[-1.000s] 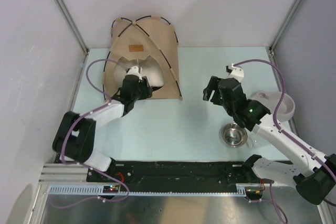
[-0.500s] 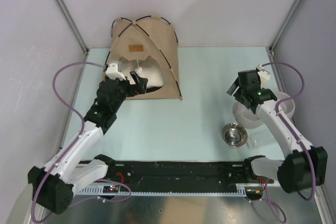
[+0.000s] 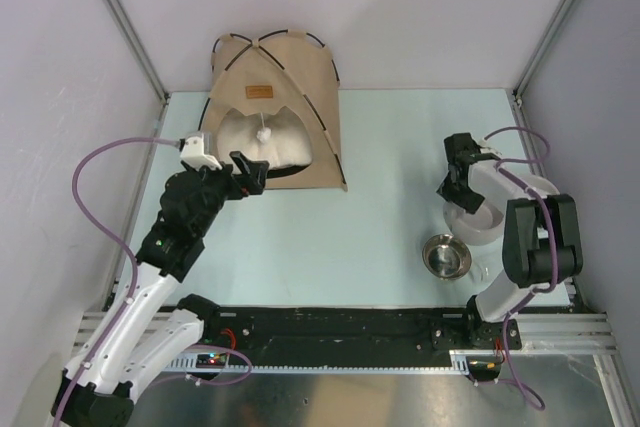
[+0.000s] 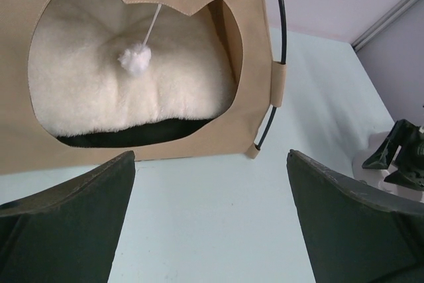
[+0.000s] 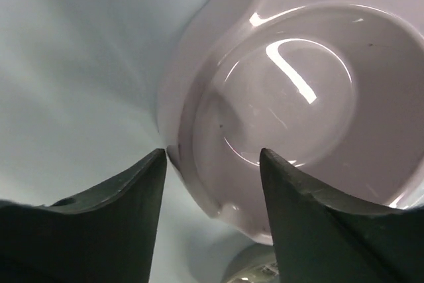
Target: Set up the pet tent
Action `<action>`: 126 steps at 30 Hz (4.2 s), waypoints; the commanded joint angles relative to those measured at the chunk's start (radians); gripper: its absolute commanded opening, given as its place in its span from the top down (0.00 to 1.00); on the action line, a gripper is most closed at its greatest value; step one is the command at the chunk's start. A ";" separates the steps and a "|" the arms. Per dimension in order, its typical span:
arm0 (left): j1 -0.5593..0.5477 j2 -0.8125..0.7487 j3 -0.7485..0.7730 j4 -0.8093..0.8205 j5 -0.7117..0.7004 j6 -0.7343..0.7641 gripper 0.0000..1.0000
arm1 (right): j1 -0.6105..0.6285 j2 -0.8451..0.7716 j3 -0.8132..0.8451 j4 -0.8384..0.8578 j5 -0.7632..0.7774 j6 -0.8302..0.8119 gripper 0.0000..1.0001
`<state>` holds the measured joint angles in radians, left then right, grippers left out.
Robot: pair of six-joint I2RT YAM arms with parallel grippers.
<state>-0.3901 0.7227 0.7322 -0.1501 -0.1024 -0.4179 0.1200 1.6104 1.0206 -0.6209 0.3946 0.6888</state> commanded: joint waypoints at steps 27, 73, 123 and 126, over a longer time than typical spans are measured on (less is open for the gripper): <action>-0.003 0.006 0.041 -0.103 -0.088 0.072 0.00 | 0.156 0.424 0.587 0.031 -0.239 0.174 0.71; -0.005 -0.143 -0.094 -0.109 0.001 -0.016 0.00 | 0.442 -0.155 -0.213 -0.126 -0.047 0.189 0.68; -0.005 -0.026 -0.037 -0.110 0.095 0.030 0.00 | 0.344 0.429 0.700 -0.075 0.251 -0.182 1.00; -0.004 -0.026 -0.043 -0.110 0.093 0.031 0.00 | 0.337 0.442 0.704 -0.091 0.223 -0.176 1.00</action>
<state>-0.3904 0.6979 0.6571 -0.2756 -0.0216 -0.4091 0.4671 2.0342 1.6741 -0.6678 0.6216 0.4812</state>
